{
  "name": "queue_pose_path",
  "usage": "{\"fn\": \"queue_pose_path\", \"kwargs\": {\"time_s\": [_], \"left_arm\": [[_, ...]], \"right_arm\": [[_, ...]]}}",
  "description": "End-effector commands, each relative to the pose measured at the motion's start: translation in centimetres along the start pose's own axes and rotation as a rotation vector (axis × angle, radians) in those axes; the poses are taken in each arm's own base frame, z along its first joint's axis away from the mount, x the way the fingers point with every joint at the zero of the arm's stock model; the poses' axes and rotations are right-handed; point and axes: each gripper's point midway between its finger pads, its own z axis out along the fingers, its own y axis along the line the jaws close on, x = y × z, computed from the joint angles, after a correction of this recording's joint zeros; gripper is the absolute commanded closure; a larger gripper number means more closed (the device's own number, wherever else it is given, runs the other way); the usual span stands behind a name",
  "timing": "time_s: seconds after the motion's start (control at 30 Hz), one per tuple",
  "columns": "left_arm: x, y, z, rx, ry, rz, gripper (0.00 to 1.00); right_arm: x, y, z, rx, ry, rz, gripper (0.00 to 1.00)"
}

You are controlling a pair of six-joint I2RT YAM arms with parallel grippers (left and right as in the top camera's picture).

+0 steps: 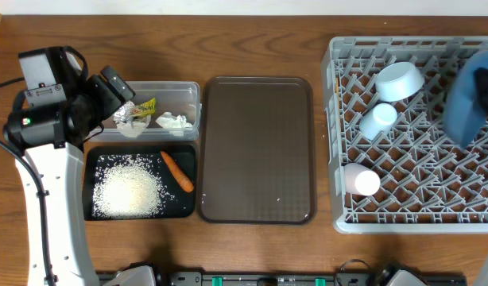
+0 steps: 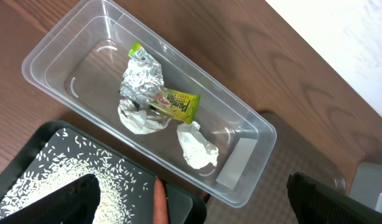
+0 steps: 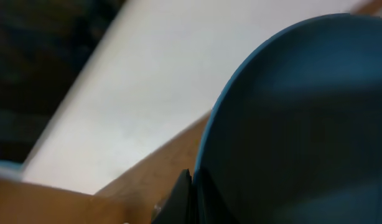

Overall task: Sort waste into correct bins and load items into the dishwasher rack
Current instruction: 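Lower the blue plate into the rack's right side and release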

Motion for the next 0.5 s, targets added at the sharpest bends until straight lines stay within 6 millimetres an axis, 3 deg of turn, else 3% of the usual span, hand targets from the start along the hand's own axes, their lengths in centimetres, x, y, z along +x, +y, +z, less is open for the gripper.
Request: {"fn": "queue_pose_path", "kwargs": {"time_s": [0.0, 0.2, 0.47], "left_arm": [[0.1, 0.5, 0.1, -0.019, -0.003, 0.006, 0.02], [0.1, 0.5, 0.1, -0.019, -0.003, 0.007, 0.02], [0.1, 0.5, 0.1, -0.019, -0.003, 0.006, 0.02]], "right_arm": [[1.2, 2.2, -1.4, -0.219, 0.090, -0.045, 0.99], [2.8, 0.6, -1.5, -0.378, 0.170, -0.033, 0.99], [5.6, -3.0, 0.0, -0.465, 0.229, -0.030, 0.99]]}}
